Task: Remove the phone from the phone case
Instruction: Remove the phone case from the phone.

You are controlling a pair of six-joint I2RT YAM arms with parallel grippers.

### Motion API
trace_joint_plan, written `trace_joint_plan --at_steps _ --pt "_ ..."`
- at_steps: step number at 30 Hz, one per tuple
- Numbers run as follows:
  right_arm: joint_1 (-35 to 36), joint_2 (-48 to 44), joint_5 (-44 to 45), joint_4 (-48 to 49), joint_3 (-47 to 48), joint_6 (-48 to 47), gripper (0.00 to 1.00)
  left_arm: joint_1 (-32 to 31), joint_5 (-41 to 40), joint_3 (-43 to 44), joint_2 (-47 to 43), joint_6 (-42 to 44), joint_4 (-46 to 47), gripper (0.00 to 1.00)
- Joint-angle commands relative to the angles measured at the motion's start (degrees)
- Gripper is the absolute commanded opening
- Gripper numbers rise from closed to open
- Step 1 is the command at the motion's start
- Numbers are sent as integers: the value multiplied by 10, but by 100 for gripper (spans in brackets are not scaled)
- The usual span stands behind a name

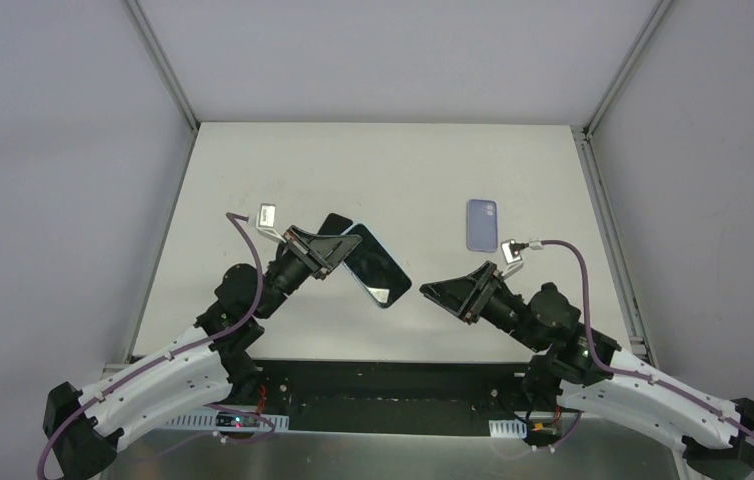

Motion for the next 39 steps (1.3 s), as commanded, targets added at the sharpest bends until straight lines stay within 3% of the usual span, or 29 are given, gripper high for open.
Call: trace_joint_plan --at_steps 1,7,18,39 --pt "-2 31 -22 79 2 29 55 -2 -10 28 6 -9 72 0" --pt "0 77 -12 157 -31 66 55 -2 -34 26 11 -19 72 0" --pt "0 61 31 135 -51 66 53 -3 -42 33 16 -29 72 0" --pt "5 70 21 127 -53 62 51 -2 -38 42 26 -37 72 0"
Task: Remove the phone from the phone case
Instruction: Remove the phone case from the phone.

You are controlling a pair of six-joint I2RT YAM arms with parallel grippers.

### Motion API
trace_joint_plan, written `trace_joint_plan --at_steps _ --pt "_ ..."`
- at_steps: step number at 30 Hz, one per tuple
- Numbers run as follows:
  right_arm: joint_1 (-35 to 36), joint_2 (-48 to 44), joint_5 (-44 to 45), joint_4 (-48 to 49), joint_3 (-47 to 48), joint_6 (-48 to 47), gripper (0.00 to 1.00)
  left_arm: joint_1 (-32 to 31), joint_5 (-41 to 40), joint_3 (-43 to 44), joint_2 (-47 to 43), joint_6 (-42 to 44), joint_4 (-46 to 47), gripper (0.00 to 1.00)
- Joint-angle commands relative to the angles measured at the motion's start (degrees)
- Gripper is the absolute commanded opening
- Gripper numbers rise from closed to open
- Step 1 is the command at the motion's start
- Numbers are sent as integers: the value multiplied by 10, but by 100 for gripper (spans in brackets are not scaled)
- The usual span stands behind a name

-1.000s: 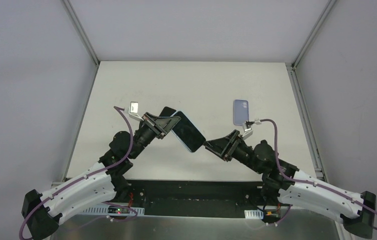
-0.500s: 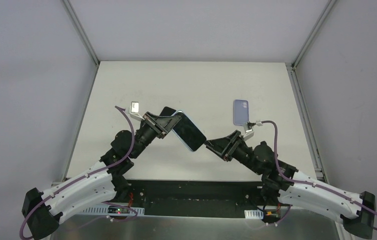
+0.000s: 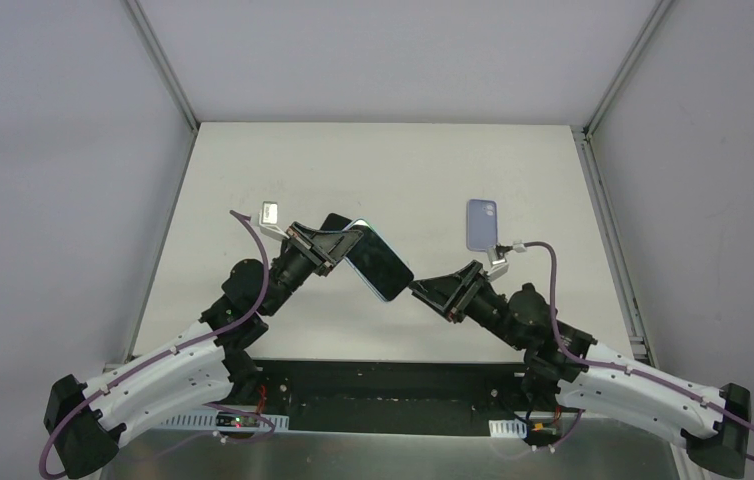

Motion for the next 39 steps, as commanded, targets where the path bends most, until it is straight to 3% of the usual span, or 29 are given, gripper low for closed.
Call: trace_joint_plan --at_steps 1,13,39 --pt "4 -5 5 4 3 -6 51 -3 -8 34 -9 -17 72 0" --pt "4 -22 40 -28 -3 4 45 -2 -1 36 -9 -19 72 0" --pt "4 -14 53 -15 10 -6 48 -2 28 43 2 -28 72 0"
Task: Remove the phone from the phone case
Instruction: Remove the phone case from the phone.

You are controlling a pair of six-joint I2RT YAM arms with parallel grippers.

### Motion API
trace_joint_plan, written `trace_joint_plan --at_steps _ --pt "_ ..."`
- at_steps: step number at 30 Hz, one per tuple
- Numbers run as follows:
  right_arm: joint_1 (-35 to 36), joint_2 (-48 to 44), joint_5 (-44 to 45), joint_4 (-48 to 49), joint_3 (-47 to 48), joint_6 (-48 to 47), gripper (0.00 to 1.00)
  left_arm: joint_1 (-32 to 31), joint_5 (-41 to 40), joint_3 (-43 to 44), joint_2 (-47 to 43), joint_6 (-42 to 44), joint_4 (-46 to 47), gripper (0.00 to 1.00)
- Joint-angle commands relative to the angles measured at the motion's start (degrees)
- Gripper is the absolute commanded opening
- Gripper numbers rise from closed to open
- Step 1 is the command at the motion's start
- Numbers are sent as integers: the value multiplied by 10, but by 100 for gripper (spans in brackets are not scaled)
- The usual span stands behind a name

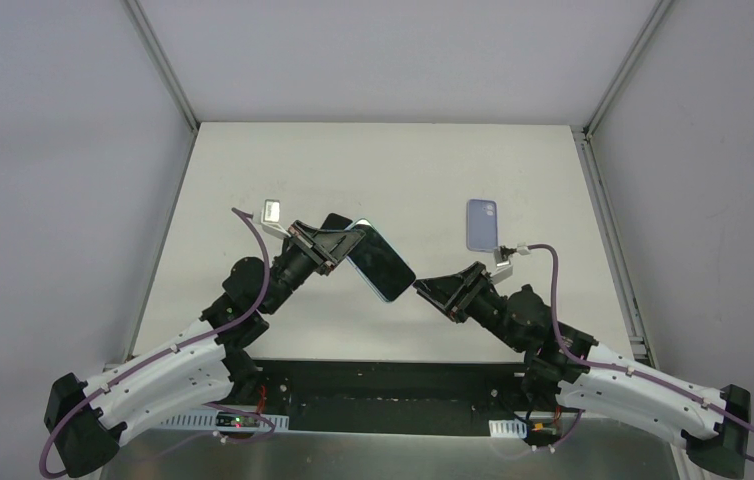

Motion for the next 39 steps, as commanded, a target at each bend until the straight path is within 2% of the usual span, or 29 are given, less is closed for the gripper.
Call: trace_joint_plan --at_steps 1,7,21,24,28,33,39 --pt "3 -6 14 19 14 -6 48 -3 14 34 -5 -21 72 0" --pt "2 -3 18 18 17 -7 49 -3 20 37 -1 -22 72 0" --pt "-11 68 -7 74 31 -8 48 -10 40 63 38 -44 74 0" --pt "-20 76 -26 117 21 3 48 -10 39 67 45 -46 76 0" --pt "-34 85 -49 227 -11 26 47 -10 30 59 54 -59 82 0" --pt "-44 111 -89 291 0 40 45 -10 14 46 65 -77 97 0" --pt "-44 131 -119 297 28 37 33 -10 23 49 76 -75 104 0"
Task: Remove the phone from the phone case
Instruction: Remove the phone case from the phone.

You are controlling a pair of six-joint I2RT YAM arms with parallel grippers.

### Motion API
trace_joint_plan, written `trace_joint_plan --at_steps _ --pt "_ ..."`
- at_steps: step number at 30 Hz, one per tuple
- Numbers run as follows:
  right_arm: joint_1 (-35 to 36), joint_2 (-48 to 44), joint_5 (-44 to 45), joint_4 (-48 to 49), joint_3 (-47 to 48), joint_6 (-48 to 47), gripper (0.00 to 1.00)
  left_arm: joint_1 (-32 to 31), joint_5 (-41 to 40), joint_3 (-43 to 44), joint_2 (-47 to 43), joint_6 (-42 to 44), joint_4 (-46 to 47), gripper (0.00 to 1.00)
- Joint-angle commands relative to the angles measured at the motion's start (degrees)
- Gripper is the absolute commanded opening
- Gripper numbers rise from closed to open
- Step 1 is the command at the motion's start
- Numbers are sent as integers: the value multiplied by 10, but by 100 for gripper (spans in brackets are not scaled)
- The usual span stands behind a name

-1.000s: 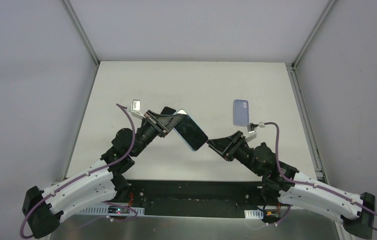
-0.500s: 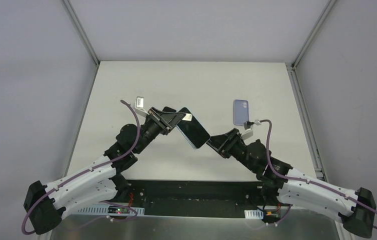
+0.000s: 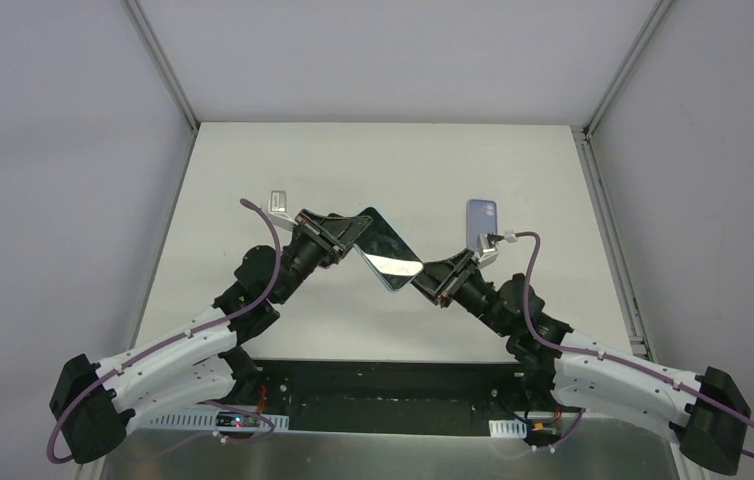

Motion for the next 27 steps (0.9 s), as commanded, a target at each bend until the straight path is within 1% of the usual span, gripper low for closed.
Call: trace_joint_plan --at_steps 1,6,8,12,15,16,19,22,23,27 --pt "3 11 -52 71 45 3 31 -11 34 14 -1 -21 60 0" --pt "3 21 -70 65 61 -2 22 -10 22 -5 -12 -16 60 0" --pt "3 24 -80 59 67 -4 22 -11 20 -10 -18 -11 59 0" --pt "3 23 -93 40 73 -6 24 -10 10 -21 -24 -6 59 0" --pt "3 20 -91 34 74 -10 22 -11 8 -24 -23 -3 59 0" --pt "3 19 -91 32 76 -13 20 -11 9 -25 -22 -1 59 0" --pt "3 18 -91 30 79 -20 8 -11 10 -27 -21 4 59 0" --pt "3 14 -87 30 78 -23 0 -11 11 -31 -20 8 59 0" --pt "3 11 -85 30 76 -25 0 -11 11 -32 -20 10 59 1" --pt "3 -8 -79 27 64 -28 0 -10 15 -34 -23 29 59 27"
